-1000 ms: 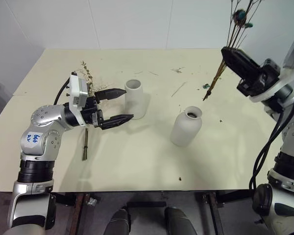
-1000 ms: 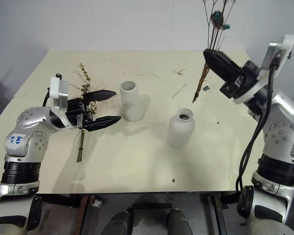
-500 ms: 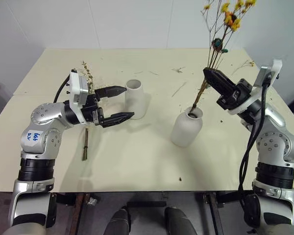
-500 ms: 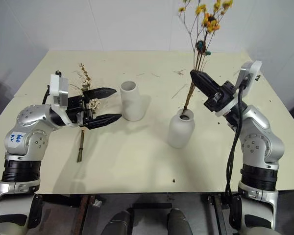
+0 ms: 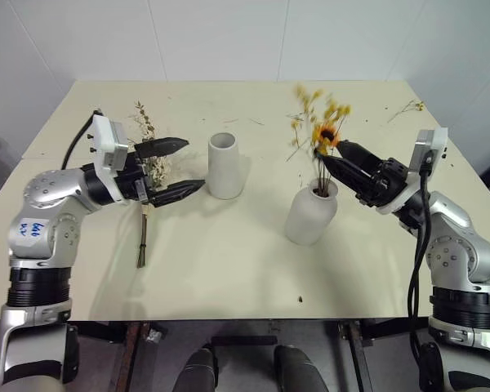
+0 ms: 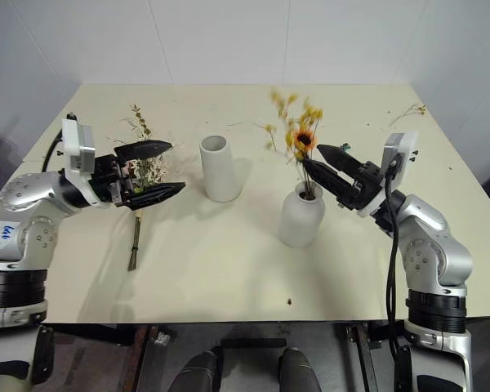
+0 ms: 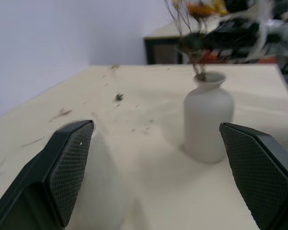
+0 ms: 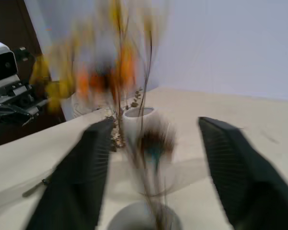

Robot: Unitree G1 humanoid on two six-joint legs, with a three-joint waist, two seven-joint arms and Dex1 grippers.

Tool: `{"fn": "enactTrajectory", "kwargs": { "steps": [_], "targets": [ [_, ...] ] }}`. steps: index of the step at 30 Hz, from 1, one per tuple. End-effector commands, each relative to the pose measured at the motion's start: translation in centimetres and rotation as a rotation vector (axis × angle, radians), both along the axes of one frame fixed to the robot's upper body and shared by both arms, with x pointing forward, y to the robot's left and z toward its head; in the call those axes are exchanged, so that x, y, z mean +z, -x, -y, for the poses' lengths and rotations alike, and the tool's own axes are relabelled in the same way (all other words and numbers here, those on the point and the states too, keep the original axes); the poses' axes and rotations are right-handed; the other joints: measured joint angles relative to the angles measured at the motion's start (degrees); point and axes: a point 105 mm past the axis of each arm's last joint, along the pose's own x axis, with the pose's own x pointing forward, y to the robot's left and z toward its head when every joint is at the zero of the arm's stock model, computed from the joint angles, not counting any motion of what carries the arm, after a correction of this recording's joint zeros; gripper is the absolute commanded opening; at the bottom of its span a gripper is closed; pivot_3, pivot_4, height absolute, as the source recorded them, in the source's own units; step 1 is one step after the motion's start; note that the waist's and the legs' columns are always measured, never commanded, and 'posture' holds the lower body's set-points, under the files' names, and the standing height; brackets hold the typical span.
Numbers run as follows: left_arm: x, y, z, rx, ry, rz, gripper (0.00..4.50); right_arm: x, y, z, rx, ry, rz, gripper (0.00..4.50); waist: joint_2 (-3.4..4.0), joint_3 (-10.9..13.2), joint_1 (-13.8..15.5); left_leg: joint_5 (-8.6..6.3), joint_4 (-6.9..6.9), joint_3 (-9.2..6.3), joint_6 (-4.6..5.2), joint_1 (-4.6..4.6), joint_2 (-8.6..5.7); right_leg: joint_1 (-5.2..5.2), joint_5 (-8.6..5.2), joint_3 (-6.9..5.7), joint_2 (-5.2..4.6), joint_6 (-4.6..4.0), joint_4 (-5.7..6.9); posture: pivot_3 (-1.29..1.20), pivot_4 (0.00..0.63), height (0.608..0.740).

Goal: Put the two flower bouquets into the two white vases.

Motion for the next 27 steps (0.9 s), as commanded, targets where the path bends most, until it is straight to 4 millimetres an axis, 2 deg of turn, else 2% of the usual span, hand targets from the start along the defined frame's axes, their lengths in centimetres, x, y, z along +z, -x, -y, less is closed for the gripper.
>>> {"fn": "enactTrajectory", "kwargs": {
  "steps": [1, 2, 6, 10, 12, 14, 17, 20, 27],
  "targets": [
    [-0.4, -1.5, -3.2, 0.271, -0.055, -0.126, 4.50, 1.9, 1.0, 1.9, -0.030, 0.094, 0.086, 4.37, 0.00, 0.0, 0.0, 0.00, -0.01, 0.00, 0.00, 0.00, -0.01, 0.00, 0.00, 0.00, -0.01, 0.00, -0.02, 0.00, 0.150, 0.740],
    [-0.6, -1.8, -3.8, 0.320, -0.059, -0.159, 4.50, 2.0, 1.0, 2.1, -0.034, 0.107, 0.087, 4.44, 0.00, 0.0, 0.0, -0.01, -0.03, 0.00, 0.01, 0.00, -0.01, 0.00, 0.00, 0.00, -0.01, 0.00, -0.03, 0.00, 0.150, 0.740],
    [-3.6, -1.7, -7.2, 0.630, -0.204, -0.436, 4.50, 2.9, 1.2, 5.3, -0.046, 0.242, 0.084, 4.44, -0.03, 0.0, -0.1, -0.02, -0.06, 0.00, 0.03, 0.00, 0.00, 0.01, -0.01, -0.01, 0.00, 0.00, -0.08, 0.00, 0.150, 0.740],
    [-4.6, -1.0, -7.9, 0.751, -0.264, -0.581, 4.50, 3.3, 1.1, 7.8, -0.049, 0.355, 0.063, 4.44, -0.04, 0.0, -0.2, -0.03, -0.12, 0.02, 0.05, -0.01, -0.03, 0.00, -0.04, -0.02, -0.04, 0.00, -0.12, 0.00, 0.150, 0.740],
    [-5.1, -0.9, -8.7, 0.804, -0.286, -0.620, 4.50, 3.1, 1.1, 7.9, -0.036, 0.379, 0.054, 4.44, -0.04, 0.0, -0.2, -0.04, -0.14, 0.01, 0.04, 0.00, 0.00, 0.00, -0.07, -0.06, -0.01, -0.05, -0.11, 0.00, 0.150, 0.740],
    [-5.8, -1.0, -8.6, 0.827, -0.276, -0.661, 4.50, 3.1, 1.0, 8.5, -0.042, 0.399, 0.056, 4.44, -0.04, 0.0, -0.3, -0.04, -0.15, 0.01, 0.03, 0.01, 0.03, 0.00, -0.09, -0.08, 0.02, -0.08, -0.11, 0.00, 0.150, 0.740],
    [-7.6, -1.0, -8.4, 0.864, -0.303, -0.734, 4.50, 3.7, 1.1, 8.6, -0.038, 0.379, 0.073, 4.44, -0.04, 0.0, -0.6, -0.05, -0.16, 0.02, 0.02, -0.01, -0.01, -0.03, -0.09, -0.06, -0.04, -0.06, -0.11, 0.00, 0.150, 0.740],
    [-9.5, -0.9, -7.7, 0.858, -0.326, -0.799, 4.50, 3.2, 1.5, 8.4, -0.028, 0.386, 0.069, 4.44, -0.05, 0.0, -0.6, -0.05, -0.18, 0.01, 0.01, -0.01, -0.01, -0.04, -0.11, -0.06, -0.03, -0.04, -0.09, 0.00, 0.150, 0.740],
    [-12.0, -2.9, -7.3, 0.894, -0.242, -0.852, 4.50, 2.3, 2.8, 7.2, 0.018, 0.397, 0.058, 4.44, -0.01, 0.0, 0.0, -0.05, -0.06, 0.01, -0.01, 0.00, -0.02, -0.03, -0.11, -0.06, -0.03, -0.04, -0.02, 0.00, 0.150, 0.740]
  ]
}}
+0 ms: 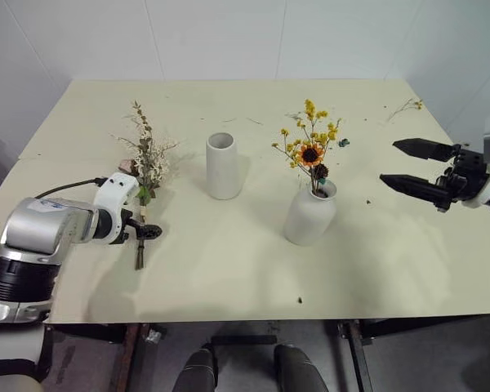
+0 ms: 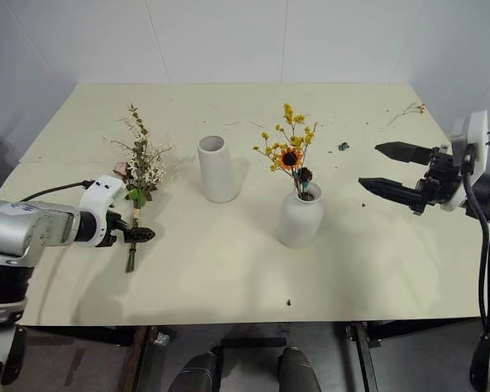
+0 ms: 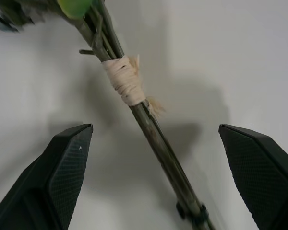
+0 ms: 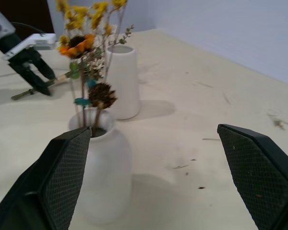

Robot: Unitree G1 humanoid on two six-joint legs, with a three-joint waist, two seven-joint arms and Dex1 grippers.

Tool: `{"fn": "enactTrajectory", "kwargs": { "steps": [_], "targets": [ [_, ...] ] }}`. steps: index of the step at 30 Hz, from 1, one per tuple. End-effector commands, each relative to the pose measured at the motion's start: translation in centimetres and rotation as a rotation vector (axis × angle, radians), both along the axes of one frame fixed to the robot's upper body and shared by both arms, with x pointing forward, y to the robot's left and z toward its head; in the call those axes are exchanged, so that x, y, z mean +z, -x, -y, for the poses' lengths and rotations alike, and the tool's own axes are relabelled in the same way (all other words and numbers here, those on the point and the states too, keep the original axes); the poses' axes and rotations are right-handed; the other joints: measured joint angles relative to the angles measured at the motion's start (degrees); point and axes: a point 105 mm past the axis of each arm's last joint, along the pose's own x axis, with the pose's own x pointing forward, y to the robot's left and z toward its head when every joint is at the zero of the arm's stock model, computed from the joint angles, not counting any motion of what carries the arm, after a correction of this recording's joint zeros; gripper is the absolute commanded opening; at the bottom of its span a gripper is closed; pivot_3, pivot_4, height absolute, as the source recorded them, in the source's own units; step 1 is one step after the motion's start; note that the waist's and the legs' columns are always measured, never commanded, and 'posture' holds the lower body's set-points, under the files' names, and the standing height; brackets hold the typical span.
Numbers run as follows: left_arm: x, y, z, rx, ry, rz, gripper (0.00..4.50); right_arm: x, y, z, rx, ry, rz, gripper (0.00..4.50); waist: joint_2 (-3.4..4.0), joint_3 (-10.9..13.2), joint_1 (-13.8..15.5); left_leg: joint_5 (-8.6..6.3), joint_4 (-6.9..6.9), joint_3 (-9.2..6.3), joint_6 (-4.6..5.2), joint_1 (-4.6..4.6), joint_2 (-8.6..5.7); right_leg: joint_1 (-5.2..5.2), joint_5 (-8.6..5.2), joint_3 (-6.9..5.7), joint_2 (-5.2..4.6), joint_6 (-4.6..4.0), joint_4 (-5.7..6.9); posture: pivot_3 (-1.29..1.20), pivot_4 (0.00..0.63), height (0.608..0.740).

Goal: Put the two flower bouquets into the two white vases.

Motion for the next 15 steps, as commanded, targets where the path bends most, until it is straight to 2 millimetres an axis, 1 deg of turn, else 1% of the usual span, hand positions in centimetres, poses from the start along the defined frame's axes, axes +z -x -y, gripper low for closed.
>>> {"fn": "enactTrajectory", "kwargs": {
  "steps": [1, 4, 10, 15],
  "targets": [
    [-0.4, -0.7, -0.6, 0.039, -0.004, 0.018, 4.31, 1.5, 1.3, -0.4, 0.027, 0.002, 0.063, 4.48, 0.03, 0.0, 0.2, 0.00, 0.04, 0.00, 0.00, 0.03, -0.01, 0.03, 0.00, 0.00, 0.00, 0.00, 0.03, 0.00, 0.150, 0.740],
    [-0.5, -0.8, -0.6, 0.032, -0.006, 0.021, 3.61, 1.7, 1.5, -0.6, 0.031, 0.005, 0.066, 4.50, 0.03, 0.0, 0.2, 0.02, 0.17, 0.00, -0.03, 0.06, -0.01, 0.11, 0.02, 0.00, 0.00, 0.02, 0.04, 0.00, 0.150, 0.740],
    [-0.4, -1.0, -0.9, 0.017, -0.029, 0.025, 1.84, 1.6, 1.5, -0.7, 0.019, -0.003, 0.080, 4.50, 0.02, 0.0, 0.3, 0.03, 0.24, 0.01, -0.02, 0.03, -0.06, 0.17, 0.05, 0.02, -0.08, 0.04, -0.05, 0.00, 0.150, 0.740],
    [0.6, -1.8, -1.5, 0.020, -0.024, 0.066, 0.30, 1.4, 1.4, -0.7, 0.012, -0.011, 0.083, 4.50, 0.02, 0.0, 0.4, 0.02, 0.17, 0.00, -0.01, 0.01, -0.07, 0.13, 0.06, 0.00, -0.08, 0.05, -0.05, 0.00, 0.150, 0.740]
  ]
}}
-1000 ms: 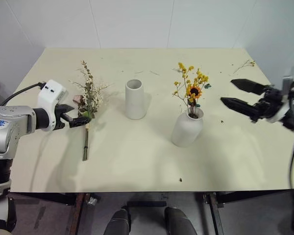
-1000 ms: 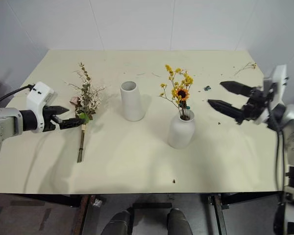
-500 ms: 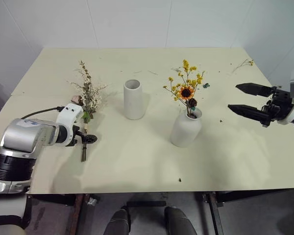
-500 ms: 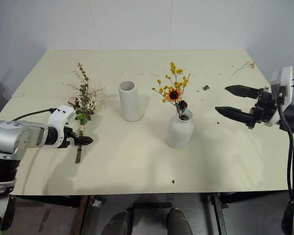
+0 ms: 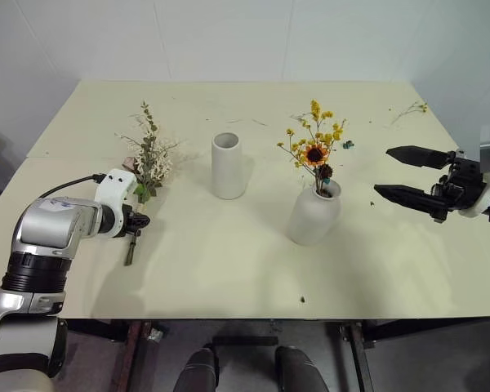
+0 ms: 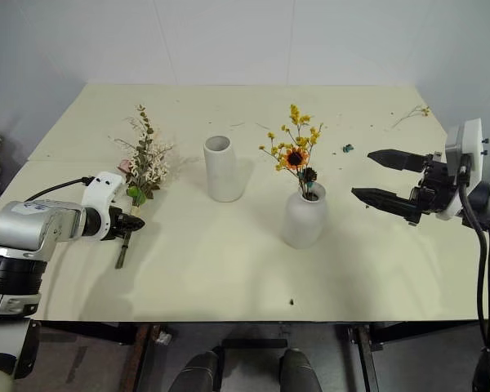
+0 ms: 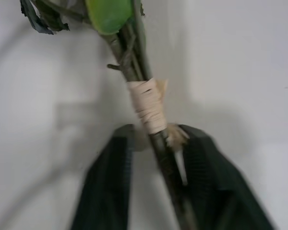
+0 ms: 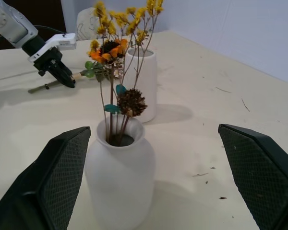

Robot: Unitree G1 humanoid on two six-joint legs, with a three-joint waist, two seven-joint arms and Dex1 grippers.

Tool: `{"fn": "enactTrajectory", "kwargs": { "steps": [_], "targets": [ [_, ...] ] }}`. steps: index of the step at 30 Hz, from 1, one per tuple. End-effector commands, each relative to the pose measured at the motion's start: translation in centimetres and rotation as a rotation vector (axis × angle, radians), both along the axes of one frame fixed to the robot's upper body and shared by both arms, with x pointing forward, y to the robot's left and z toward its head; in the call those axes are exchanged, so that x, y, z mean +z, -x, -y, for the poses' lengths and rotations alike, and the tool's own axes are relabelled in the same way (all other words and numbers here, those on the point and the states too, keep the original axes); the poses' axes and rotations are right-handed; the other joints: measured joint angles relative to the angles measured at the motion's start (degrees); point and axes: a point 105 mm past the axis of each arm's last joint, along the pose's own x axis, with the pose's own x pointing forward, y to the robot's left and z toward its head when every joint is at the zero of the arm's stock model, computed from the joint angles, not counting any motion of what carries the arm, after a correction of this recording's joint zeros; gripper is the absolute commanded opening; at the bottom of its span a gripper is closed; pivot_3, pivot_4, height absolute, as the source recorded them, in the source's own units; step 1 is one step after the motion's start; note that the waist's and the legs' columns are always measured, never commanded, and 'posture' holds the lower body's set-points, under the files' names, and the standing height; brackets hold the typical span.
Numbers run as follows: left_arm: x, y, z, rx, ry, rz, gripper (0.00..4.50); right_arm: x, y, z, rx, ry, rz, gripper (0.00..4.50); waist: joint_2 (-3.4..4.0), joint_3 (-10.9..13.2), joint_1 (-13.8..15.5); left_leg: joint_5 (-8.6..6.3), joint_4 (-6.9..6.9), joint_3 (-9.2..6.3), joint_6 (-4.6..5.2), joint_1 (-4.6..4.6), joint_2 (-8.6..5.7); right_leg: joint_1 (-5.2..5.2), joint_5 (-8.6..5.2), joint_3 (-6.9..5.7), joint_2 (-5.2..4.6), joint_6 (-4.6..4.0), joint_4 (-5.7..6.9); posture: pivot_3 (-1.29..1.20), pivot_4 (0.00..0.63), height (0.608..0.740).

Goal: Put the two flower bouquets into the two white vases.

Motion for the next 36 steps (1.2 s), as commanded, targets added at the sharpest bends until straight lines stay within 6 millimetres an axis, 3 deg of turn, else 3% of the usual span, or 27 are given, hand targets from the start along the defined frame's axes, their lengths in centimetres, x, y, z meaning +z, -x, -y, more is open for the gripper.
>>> {"fn": "enactTrajectory", "kwargs": {
  "steps": [1, 6, 9, 11, 13, 17, 26, 32, 36],
  "targets": [
    [1.2, -0.8, 0.0, -0.027, 0.008, 0.067, 0.01, 1.4, 0.7, 0.1, -0.003, -0.018, 0.078, 4.50, 0.00, 0.0, 0.0, 0.00, 0.00, 0.00, 0.00, -0.01, -0.01, 0.00, 0.00, 0.00, 0.00, 0.00, -0.01, 0.00, 0.150, 0.740],
    [4.9, -3.1, 1.4, -0.029, 0.164, 0.302, 0.01, 1.2, 0.7, 0.2, -0.022, -0.021, 0.077, 4.50, -0.02, 0.0, 0.1, 0.00, 0.02, 0.00, 0.00, -0.07, -0.04, 0.00, 0.03, -0.01, -0.04, 0.06, -0.03, 0.00, 0.150, 0.740],
    [10.3, -4.9, 1.9, -0.039, 0.293, 0.643, 0.01, 1.2, 0.7, 0.2, -0.038, -0.028, 0.083, 4.50, -0.08, 0.0, 0.1, 0.00, 0.03, 0.00, 0.00, -0.08, -0.03, -0.02, 0.04, -0.02, -0.04, 0.08, -0.02, 0.00, 0.150, 0.740],
    [14.2, -5.1, 1.9, -0.014, 0.403, 0.880, 0.01, 1.3, 0.8, 0.2, -0.047, -0.032, 0.088, 4.50, -0.08, 0.0, 0.1, 0.00, 0.02, 0.00, 0.00, -0.10, -0.03, -0.04, 0.05, -0.03, -0.05, 0.10, -0.05, 0.00, 0.150, 0.740],
    [16.2, -5.0, 1.9, -0.002, 0.470, 1.009, 0.01, 1.3, 0.8, 0.2, -0.052, -0.033, 0.089, 4.50, -0.09, 0.0, -0.1, 0.00, 0.03, 0.01, 0.00, -0.12, -0.04, -0.05, 0.08, -0.01, -0.07, 0.15, -0.08, 0.00, 0.150, 0.740],
    [19.6, -3.7, 5.7, -0.209, 0.692, 1.155, 0.01, 1.3, 1.0, 0.6, -0.075, -0.036, 0.092, 4.50, -0.08, 0.0, 0.0, -0.03, 0.02, 0.05, 0.01, -0.09, -0.04, -0.05, 0.07, 0.02, -0.05, 0.17, -0.07, 0.00, 0.150, 0.740],
    [22.0, -5.0, 12.2, -0.464, 0.929, 1.187, 0.01, 1.3, 1.3, 0.3, -0.098, -0.049, 0.102, 4.50, -0.15, 0.0, 0.4, -0.02, 0.27, 0.05, 0.03, -0.14, -0.15, 0.08, 0.16, 0.03, -0.08, 0.31, -0.11, 0.00, 0.150, 0.740],
    [21.2, -6.0, 15.3, -0.542, 0.960, 1.121, 0.01, 1.2, 1.9, 0.3, -0.124, -0.062, 0.110, 4.50, -0.16, 0.1, -0.2, -0.04, 0.18, 0.05, 0.07, -0.15, -0.15, 0.05, 0.15, 0.04, -0.08, 0.31, -0.18, 0.00, 0.150, 0.740],
    [19.7, -6.5, 15.9, -0.566, 0.915, 1.089, 0.01, 0.9, 2.4, 0.5, -0.153, -0.072, 0.114, 4.50, -0.17, 0.1, -0.1, -0.05, 0.12, 0.05, 0.09, -0.15, -0.14, 0.00, 0.13, 0.06, -0.06, 0.33, -0.17, 0.00, 0.150, 0.740]
  ]
}}
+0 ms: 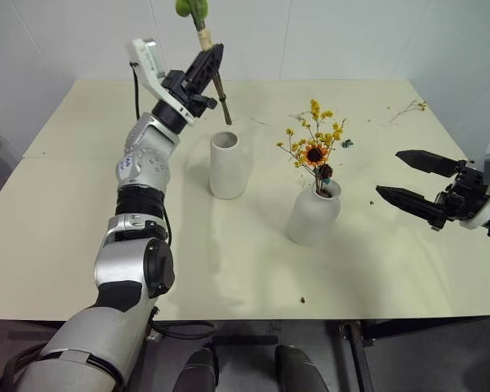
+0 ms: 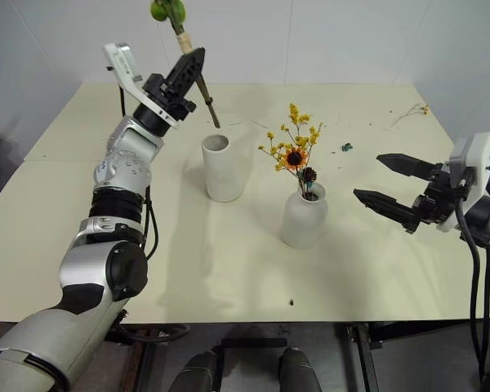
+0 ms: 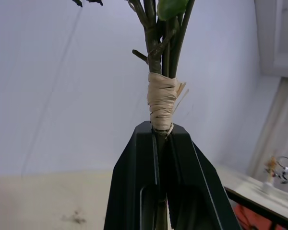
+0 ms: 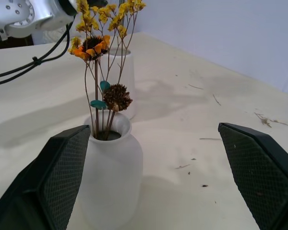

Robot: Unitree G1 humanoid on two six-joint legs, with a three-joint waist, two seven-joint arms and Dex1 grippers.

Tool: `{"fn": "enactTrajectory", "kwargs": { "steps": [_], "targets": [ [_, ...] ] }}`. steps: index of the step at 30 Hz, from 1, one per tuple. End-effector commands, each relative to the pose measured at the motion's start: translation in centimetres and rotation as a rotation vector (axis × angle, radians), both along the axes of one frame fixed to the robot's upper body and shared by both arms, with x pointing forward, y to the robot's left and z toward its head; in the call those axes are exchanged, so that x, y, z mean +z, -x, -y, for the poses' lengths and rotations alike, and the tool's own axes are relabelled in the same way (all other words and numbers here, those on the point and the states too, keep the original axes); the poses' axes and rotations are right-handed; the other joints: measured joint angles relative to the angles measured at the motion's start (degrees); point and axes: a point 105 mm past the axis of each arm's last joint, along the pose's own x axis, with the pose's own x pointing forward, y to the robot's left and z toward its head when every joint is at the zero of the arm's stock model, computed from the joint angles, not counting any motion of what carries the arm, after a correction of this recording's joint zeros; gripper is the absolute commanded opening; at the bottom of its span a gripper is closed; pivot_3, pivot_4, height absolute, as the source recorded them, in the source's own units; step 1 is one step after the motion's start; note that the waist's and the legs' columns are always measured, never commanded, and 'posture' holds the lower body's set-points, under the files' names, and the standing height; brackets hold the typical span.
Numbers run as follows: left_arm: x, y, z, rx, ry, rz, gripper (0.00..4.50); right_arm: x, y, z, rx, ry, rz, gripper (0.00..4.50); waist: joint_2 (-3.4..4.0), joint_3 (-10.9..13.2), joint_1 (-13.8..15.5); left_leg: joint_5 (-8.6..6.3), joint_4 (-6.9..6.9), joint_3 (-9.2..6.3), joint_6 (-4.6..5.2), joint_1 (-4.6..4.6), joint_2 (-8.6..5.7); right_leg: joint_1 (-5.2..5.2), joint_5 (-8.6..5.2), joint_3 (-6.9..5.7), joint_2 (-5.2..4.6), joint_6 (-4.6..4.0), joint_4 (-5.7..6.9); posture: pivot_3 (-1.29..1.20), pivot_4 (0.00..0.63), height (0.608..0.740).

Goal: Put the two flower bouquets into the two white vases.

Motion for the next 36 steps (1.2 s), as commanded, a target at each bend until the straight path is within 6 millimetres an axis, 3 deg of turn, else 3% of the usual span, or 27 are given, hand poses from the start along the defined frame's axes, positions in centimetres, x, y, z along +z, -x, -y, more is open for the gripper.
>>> {"fn": "enactTrajectory", "kwargs": {
  "steps": [1, 9, 16, 17, 21, 29, 36],
  "targets": [
    [0.9, 0.3, 0.3, 0.006, -0.050, 0.074, 0.01, 1.2, 1.0, 0.1, -0.019, -0.018, 0.063, 4.50, -0.02, 0.0, 0.1, 0.00, 0.00, 0.00, 0.00, 0.00, 0.00, 0.01, 0.00, 0.00, 0.00, 0.00, 0.00, 0.00, 0.150, 0.740],
    [-0.1, 0.0, 0.8, 0.004, -0.088, 0.085, 0.01, 1.0, 1.7, 0.2, -0.060, -0.039, 0.066, 4.50, -0.02, 0.0, 0.3, 0.00, 0.05, -0.01, 0.00, -0.01, -0.01, 0.02, 0.00, 0.00, -0.01, 0.00, 0.02, 0.00, 0.150, 0.740],
    [-2.7, 0.3, 1.9, 0.000, -0.221, 0.141, 0.01, 0.9, 1.9, 0.3, -0.080, -0.054, 0.072, 4.50, -0.02, 0.0, 0.2, 0.00, 0.04, -0.01, 0.00, 0.00, -0.01, 0.03, 0.00, 0.00, -0.01, 0.00, 0.02, 0.00, 0.150, 0.740],
    [-2.8, 0.4, 2.0, -0.009, -0.220, 0.153, 0.72, 0.9, 1.9, 0.3, -0.082, -0.056, 0.073, 4.50, -0.02, 0.0, 0.2, 0.00, 0.04, 0.00, 0.00, 0.00, -0.01, 0.03, 0.00, 0.00, -0.01, 0.00, 0.02, 0.00, 0.150, 0.740],
    [-2.9, 1.0, 1.9, -0.040, -0.250, 0.196, 1.90, 1.0, 1.9, 0.3, -0.085, -0.060, 0.075, 4.50, -0.02, 0.0, 0.2, 0.00, 0.03, -0.01, 0.00, 0.00, -0.01, 0.03, 0.00, 0.00, 0.00, 0.00, 0.02, 0.00, 0.150, 0.740],
    [-1.8, 1.0, -0.7, 0.040, -0.279, 0.231, 4.43, 0.9, 1.6, 0.3, -0.085, -0.071, 0.079, 4.50, -0.02, 0.0, 0.2, 0.00, 0.04, -0.01, 0.00, 0.02, 0.01, 0.02, 0.00, 0.00, 0.00, 0.00, 0.07, 0.00, 0.150, 0.740],
    [-0.9, 1.2, -1.9, 0.061, -0.315, 0.252, 4.47, 0.7, 1.0, 0.0, -0.074, -0.083, 0.085, 4.50, -0.02, 0.0, 0.3, 0.01, 0.04, -0.03, 0.00, 0.01, 0.00, 0.04, 0.00, -0.01, 0.00, 0.00, 0.07, 0.00, 0.150, 0.740]
  ]
}}
